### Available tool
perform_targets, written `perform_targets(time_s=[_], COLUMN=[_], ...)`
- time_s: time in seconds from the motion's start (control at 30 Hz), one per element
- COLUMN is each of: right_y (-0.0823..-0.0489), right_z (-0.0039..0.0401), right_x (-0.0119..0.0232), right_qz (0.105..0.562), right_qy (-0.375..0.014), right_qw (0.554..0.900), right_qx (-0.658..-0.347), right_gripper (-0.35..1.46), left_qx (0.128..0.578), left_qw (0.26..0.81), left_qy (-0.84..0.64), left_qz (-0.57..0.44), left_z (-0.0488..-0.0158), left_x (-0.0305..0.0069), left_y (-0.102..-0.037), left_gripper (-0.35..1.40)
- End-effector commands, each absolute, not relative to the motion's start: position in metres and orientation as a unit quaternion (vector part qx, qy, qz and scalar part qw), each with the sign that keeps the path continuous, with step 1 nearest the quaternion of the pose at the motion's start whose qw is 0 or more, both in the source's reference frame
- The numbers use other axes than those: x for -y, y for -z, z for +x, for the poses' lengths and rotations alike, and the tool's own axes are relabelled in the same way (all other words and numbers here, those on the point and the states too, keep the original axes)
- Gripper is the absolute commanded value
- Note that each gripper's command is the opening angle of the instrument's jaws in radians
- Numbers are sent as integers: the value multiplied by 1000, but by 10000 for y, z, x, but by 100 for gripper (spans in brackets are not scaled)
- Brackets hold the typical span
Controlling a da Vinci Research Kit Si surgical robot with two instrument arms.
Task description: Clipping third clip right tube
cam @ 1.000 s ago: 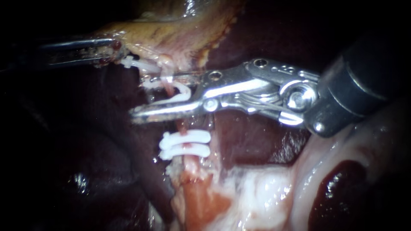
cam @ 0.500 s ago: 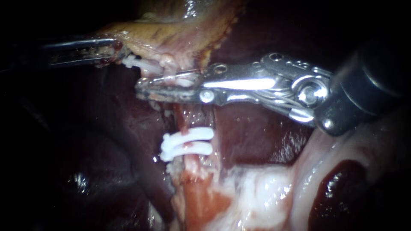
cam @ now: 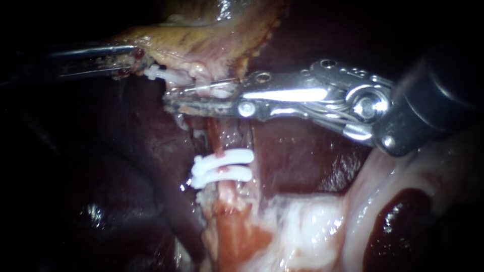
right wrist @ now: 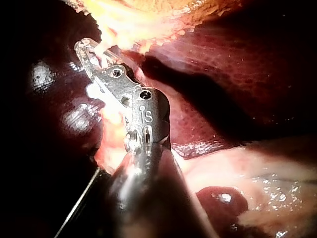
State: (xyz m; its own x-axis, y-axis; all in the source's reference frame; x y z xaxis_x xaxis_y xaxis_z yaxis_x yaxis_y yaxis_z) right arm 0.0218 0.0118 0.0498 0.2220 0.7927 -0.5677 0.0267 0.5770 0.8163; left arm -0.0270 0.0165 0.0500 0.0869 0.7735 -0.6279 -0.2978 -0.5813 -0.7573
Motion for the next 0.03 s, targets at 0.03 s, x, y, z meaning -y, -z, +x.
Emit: perform_targets(time_s=[0.03], right_y=[-505], right_z=[219], right_x=[-116], right_qz=[368], right_qy=[-278], right_qw=[692], right_qx=[-555], right_gripper=[13], left_qx=[195], left_qw=[414], left_qy=[-647], left_qz=[-610], left_z=[-270], left_x=[-166], left_y=[-500], left_gripper=[-35])
